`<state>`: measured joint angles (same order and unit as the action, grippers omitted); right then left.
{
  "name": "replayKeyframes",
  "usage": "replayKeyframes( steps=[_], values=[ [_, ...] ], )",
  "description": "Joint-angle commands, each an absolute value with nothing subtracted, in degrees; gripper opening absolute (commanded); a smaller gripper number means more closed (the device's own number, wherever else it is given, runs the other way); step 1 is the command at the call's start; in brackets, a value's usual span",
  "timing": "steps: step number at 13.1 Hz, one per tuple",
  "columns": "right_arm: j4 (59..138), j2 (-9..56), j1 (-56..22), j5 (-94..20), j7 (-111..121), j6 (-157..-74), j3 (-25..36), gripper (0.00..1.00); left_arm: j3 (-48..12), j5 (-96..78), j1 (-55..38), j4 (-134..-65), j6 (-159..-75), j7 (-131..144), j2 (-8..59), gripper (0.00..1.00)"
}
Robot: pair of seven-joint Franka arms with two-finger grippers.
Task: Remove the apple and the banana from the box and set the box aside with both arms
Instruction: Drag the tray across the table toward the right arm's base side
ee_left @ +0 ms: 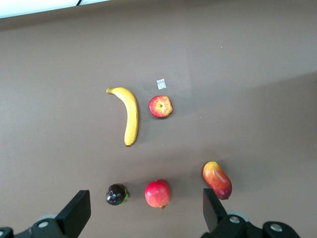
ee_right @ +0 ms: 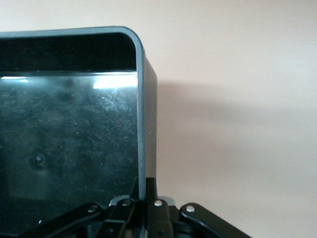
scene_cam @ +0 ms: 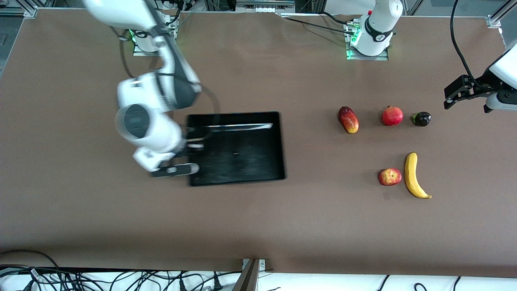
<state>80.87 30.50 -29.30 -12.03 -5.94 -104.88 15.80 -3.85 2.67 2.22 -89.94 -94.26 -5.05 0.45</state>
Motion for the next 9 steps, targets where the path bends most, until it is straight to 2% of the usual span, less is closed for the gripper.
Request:
replayKeyframes(
  steps=[1,4,7,9],
  values=[
    [92.33,24.27,-25.75,-12.22,4.62,-107.90,20.27,0.00,-3.52,1.06,2.02,-91.14,-94.57,-4.48,-0.70,1.00],
    [103.16,22.41,-24.36,-13.87,12.20,-118.10,25.92,0.00,-3.52,1.14,2.02,-91.14,-94.57,-4.40,-0.70,1.00],
    [108.88,23.90,-19.17,-16.60,18.71,-125.75,25.93,0.00,-3.60,1.14,2.20,-91.14,-94.48,-4.13,-0.70,1.00],
    [111.78,25.48,-18.55,-19.50,19.33,-129.53,25.93,0.00,-3.60,1.14,2.28,-91.14,-94.48,-4.13,-0.70,1.00]
  ],
)
